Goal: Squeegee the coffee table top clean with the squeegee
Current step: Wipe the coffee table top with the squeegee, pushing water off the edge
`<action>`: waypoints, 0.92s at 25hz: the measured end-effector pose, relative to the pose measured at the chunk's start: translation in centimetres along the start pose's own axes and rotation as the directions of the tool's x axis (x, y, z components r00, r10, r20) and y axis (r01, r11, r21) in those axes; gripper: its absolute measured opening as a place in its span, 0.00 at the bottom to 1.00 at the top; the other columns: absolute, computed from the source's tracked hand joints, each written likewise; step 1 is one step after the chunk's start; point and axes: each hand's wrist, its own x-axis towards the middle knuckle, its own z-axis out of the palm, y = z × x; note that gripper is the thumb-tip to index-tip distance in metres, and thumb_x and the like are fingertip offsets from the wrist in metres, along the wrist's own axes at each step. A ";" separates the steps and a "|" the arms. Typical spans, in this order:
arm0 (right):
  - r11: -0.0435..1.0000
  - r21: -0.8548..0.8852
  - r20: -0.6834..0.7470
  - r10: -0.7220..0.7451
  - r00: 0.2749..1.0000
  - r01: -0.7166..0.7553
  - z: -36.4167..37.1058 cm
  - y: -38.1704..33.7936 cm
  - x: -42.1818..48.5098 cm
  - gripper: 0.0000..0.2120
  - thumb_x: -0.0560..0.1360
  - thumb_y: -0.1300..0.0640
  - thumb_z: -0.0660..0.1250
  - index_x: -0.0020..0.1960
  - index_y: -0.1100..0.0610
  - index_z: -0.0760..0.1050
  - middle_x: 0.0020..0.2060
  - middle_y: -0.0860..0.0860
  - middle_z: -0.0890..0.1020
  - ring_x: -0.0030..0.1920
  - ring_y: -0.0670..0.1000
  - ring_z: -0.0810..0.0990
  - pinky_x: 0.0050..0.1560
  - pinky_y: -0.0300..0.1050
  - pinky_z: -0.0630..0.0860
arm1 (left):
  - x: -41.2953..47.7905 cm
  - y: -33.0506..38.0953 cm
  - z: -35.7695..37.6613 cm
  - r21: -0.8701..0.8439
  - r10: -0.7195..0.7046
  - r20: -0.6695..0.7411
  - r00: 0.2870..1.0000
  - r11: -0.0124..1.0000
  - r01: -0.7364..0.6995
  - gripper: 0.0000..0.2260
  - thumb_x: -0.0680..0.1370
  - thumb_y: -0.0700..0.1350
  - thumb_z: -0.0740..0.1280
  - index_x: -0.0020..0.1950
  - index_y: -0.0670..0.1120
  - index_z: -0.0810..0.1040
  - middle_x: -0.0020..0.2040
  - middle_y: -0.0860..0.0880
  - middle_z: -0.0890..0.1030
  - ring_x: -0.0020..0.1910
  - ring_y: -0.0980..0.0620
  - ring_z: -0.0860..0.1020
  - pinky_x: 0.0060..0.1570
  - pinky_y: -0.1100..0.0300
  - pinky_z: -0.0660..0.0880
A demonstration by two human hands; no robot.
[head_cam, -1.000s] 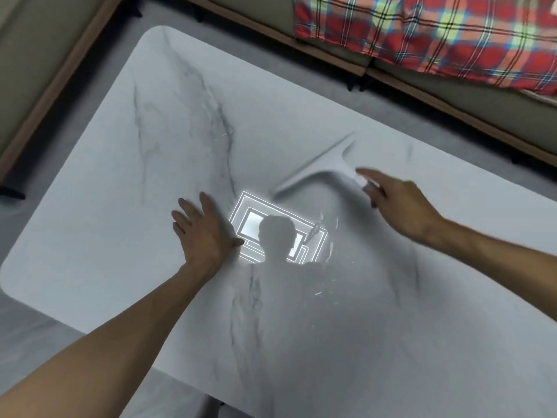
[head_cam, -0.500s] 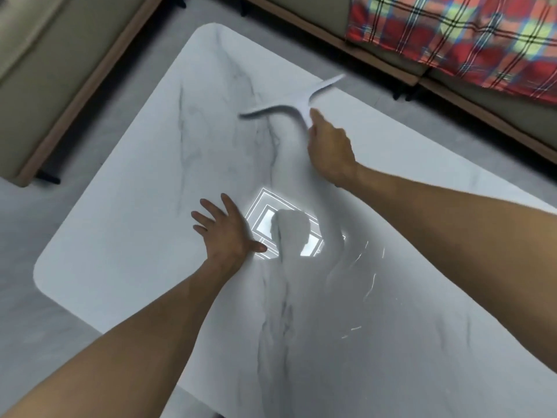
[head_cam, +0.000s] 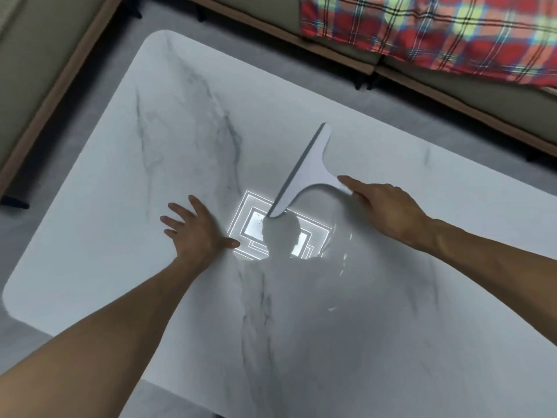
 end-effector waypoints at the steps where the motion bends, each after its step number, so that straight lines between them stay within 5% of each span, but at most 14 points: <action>1: 0.999 -0.001 -0.004 0.037 0.999 -0.037 0.1 1.6 -2.0 0.23 0.82 0.53 0.50 0.74 0.35 0.55 0.56 0.50 0.81 0.52 0.59 0.79 0.48 0.49 0.73 | -0.1 0.1 0.0 0.015 -0.001 -0.001 1.000 1.000 0.001 0.64 0.59 0.63 0.79 0.78 0.40 0.40 0.75 0.26 0.43 0.73 0.21 0.47 0.71 0.33 0.55; 5: 0.974 0.032 0.029 0.225 0.974 -0.226 -0.4 6.4 -10.5 0.21 0.83 0.50 0.50 0.73 0.33 0.58 0.63 0.47 0.79 0.58 0.59 0.78 0.53 0.50 0.75 | -1.3 1.1 -0.3 -0.003 -0.032 -0.002 0.999 0.999 0.032 0.62 0.61 0.60 0.80 0.78 0.41 0.42 0.76 0.28 0.44 0.73 0.23 0.49 0.72 0.36 0.54; 11: 0.947 0.190 -0.201 0.297 0.934 -0.260 -4.9 6.8 -8.7 0.19 0.82 0.51 0.54 0.72 0.44 0.66 0.57 0.57 0.82 0.55 0.63 0.78 0.57 0.52 0.73 | -5.6 8.5 3.5 0.156 0.344 0.002 0.939 0.928 -0.340 0.64 0.58 0.62 0.79 0.78 0.43 0.42 0.76 0.29 0.44 0.73 0.22 0.46 0.72 0.32 0.50; 15: 0.779 0.485 -0.144 0.520 0.842 -0.398 -4.8 5.3 -1.6 0.16 0.81 0.54 0.50 0.66 0.47 0.67 0.52 0.59 0.75 0.45 0.58 0.73 0.43 0.52 0.75 | -5.6 9.5 5.9 0.242 0.358 0.049 0.932 0.901 -0.359 0.65 0.58 0.63 0.79 0.78 0.42 0.40 0.76 0.29 0.42 0.72 0.20 0.45 0.71 0.32 0.50; 19: 0.829 0.357 -0.150 0.507 0.849 -0.432 -1.0 4.3 -4.9 0.16 0.81 0.55 0.49 0.67 0.50 0.64 0.49 0.64 0.79 0.45 0.67 0.79 0.40 0.54 0.77 | -5.2 9.4 5.8 0.261 0.354 0.064 0.933 0.897 -0.358 0.64 0.59 0.63 0.79 0.78 0.41 0.40 0.76 0.28 0.43 0.71 0.19 0.47 0.70 0.32 0.53; 23: 0.841 0.306 -0.010 0.471 0.882 -0.446 2.1 3.8 -14.9 0.19 0.82 0.51 0.50 0.74 0.45 0.59 0.47 0.61 0.82 0.45 0.62 0.81 0.46 0.50 0.76 | -5.9 9.9 5.1 0.272 0.357 0.076 0.931 0.891 -0.364 0.63 0.60 0.62 0.78 0.78 0.41 0.41 0.76 0.28 0.44 0.71 0.19 0.48 0.71 0.33 0.55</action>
